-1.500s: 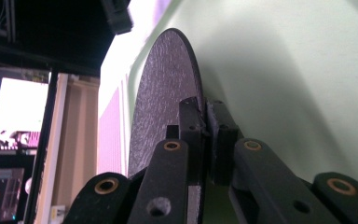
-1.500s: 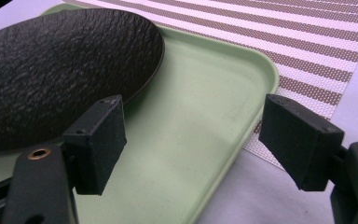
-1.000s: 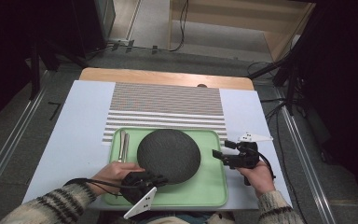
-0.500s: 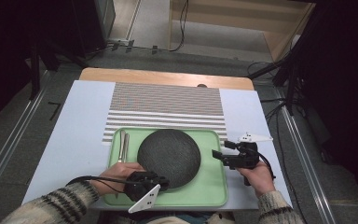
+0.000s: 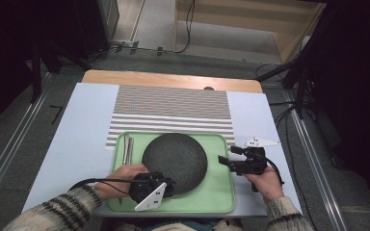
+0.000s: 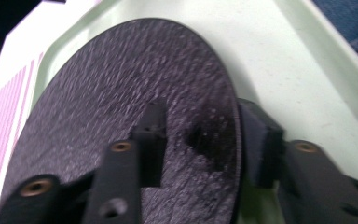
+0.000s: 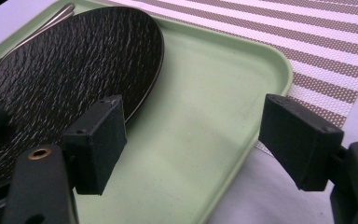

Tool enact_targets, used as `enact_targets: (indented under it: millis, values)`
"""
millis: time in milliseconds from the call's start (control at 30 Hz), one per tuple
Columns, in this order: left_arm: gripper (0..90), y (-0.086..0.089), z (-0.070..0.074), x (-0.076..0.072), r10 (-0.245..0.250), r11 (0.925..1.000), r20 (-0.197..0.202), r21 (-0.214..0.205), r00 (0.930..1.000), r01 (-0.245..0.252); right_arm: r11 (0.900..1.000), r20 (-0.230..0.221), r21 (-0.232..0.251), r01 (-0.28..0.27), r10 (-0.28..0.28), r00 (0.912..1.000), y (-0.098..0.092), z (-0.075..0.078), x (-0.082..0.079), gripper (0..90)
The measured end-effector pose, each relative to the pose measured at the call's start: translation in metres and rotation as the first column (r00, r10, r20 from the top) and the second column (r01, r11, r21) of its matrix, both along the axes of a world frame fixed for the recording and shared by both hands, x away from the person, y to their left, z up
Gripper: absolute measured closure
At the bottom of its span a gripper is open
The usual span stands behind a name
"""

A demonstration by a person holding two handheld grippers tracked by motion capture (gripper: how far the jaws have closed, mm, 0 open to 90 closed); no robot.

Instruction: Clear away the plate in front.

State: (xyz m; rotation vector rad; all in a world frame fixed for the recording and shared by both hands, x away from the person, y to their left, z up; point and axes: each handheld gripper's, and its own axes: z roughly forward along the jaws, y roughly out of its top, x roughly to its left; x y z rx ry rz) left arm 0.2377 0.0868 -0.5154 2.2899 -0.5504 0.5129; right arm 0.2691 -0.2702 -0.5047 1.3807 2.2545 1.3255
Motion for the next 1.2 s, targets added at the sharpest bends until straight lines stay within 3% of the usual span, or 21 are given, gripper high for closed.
enact_targets:
  millis: [100, 333, 467, 633, 667, 733, 800, 833, 867, 967, 1033, 1167, 1200]
  values:
    - [48.8, 0.0, 0.002, 0.005, 0.028, 0.9996, -0.068, 0.005, 0.9973, -0.028, 1.0, -0.001, -0.003, -0.006, 0.006, 1.0, 0.001, 0.0, 0.0, 20.9]
    - [42.8, 0.004, 0.007, 0.014, 0.054, 0.9985, -0.191, 0.001, 0.9801, -0.054, 1.0, 0.0, -0.002, -0.008, 0.008, 1.0, 0.001, 0.0, -0.001, 20.9]
    - [42.3, 0.006, 0.013, 0.02, 0.063, 0.9973, -0.296, -0.016, 0.953, -0.071, 0.9999, 0.0, -0.005, -0.011, 0.011, 0.9999, 0.001, 0.0, -0.001, 20.9]
    - [40.2, 0.008, 0.017, 0.023, 0.091, 0.9949, -0.344, -0.01, 0.9346, -0.1, 0.9999, 0.0, -0.006, -0.015, 0.015, 0.9999, 0.002, 0.0, -0.001, 21.0]
    - [40.2, 0.009, 0.018, 0.024, 0.094, 0.9942, -0.361, -0.014, 0.9279, -0.106, 0.9999, -0.001, -0.006, -0.016, 0.016, 0.9999, 0.002, 0.0, -0.001, 20.9]
    - [40.2, 0.01, 0.021, 0.027, 0.101, 0.9918, -0.404, -0.03, 0.9092, -0.124, 0.9999, -0.004, -0.004, -0.016, 0.016, 0.9999, 0.002, 0.0, -0.001, 20.9]
    - [40.2, 0.011, 0.024, 0.03, 0.119, 0.9879, -0.449, -0.035, 0.8858, -0.151, 0.9998, -0.003, -0.003, -0.017, 0.017, 0.9998, 0.002, 0.0, -0.001, 20.9]
    - [40.2, 0.012, 0.024, 0.032, 0.129, 0.9862, -0.461, -0.032, 0.8778, -0.162, 0.9998, -0.004, -0.003, -0.018, 0.018, 0.9998, 0.002, 0.0, -0.001, 20.9]
    - [40.2, 0.012, 0.024, 0.034, 0.138, 0.9841, -0.483, -0.032, 0.8649, -0.175, 0.9998, -0.003, -0.004, -0.019, 0.019, 0.9998, 0.002, -0.001, -0.001, 20.9]
    - [40.2, 0.013, 0.025, 0.039, 0.179, 0.9758, -0.52, -0.015, 0.8352, -0.218, 0.9997, -0.01, -0.004, -0.026, 0.026, 0.9996, 0.003, -0.001, -0.001, 20.9]
    - [39.7, 0.012, 0.025, 0.043, 0.215, 0.9662, -0.551, 0.0, 0.8061, -0.258, 0.9996, -0.009, -0.005, -0.029, 0.029, 0.9995, 0.004, -0.001, -0.001, 21.0]
    - [38.6, 0.013, 0.026, 0.05, 0.289, 0.9384, -0.57, 0.01, 0.7693, -0.345, 0.9994, -0.011, -0.005, -0.035, 0.035, 0.9993, 0.005, -0.001, -0.001, 20.9]
    - [38.7, 0.013, 0.027, 0.052, 0.302, 0.9298, -0.58, 0.005, 0.7566, -0.368, 0.9994, -0.013, -0.005, -0.035, 0.035, 0.9993, 0.005, -0.001, -0.001, 20.9]
